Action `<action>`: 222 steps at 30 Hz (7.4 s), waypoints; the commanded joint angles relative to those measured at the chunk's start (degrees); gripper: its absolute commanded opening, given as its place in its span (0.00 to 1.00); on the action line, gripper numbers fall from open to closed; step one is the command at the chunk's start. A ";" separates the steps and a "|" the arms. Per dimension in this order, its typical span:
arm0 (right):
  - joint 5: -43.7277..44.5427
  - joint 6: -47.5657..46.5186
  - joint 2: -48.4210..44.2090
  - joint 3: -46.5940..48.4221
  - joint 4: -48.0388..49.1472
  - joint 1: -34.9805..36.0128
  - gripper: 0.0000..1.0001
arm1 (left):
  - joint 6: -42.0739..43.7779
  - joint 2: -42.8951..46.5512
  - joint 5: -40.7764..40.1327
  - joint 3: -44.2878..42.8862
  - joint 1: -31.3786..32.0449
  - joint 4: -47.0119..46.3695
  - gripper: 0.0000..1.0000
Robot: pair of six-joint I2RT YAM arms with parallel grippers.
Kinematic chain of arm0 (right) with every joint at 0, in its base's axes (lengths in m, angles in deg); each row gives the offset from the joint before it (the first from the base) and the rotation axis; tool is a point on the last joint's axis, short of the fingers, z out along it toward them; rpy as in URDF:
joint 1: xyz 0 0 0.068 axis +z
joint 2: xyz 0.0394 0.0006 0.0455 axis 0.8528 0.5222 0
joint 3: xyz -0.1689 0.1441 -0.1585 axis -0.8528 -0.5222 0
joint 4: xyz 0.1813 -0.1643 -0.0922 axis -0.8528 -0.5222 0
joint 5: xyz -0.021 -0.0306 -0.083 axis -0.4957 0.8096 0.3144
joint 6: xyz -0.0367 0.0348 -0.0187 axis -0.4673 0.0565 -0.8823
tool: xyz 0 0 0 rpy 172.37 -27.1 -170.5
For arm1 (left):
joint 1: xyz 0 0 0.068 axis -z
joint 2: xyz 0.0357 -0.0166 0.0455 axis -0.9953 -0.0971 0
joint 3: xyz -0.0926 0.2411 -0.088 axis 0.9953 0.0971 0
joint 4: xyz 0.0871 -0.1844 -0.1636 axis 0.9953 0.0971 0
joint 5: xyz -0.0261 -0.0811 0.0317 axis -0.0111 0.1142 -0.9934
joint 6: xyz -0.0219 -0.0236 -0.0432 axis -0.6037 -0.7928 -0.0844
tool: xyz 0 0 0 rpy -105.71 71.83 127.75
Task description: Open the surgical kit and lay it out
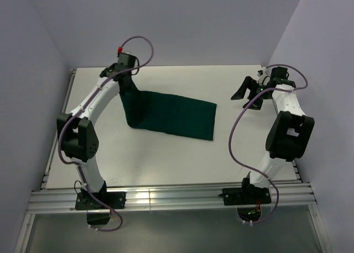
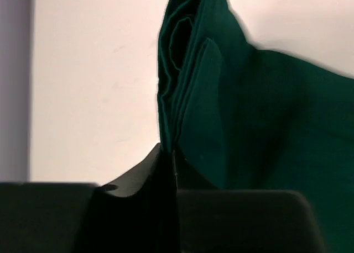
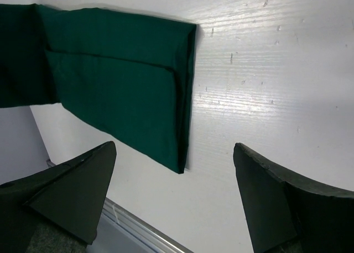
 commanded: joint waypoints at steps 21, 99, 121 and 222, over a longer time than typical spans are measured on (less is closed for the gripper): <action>1.48 -1.47 5.68 -4.22 0.48 12.56 0.61 | 9.77 7.03 35.47 18.60 -20.79 -10.80 0.99; -5.30 -14.91 21.07 19.95 -9.27 8.53 0.63 | 46.16 -26.36 67.99 -11.19 -31.25 4.49 0.53; -5.91 -16.41 23.44 25.66 -10.41 9.41 0.60 | 57.58 -16.54 73.00 -8.21 -32.40 15.58 0.00; 12.89 -72.04 -20.41 -17.57 -23.16 13.37 0.31 | 100.13 62.65 58.67 58.50 -29.85 20.06 0.46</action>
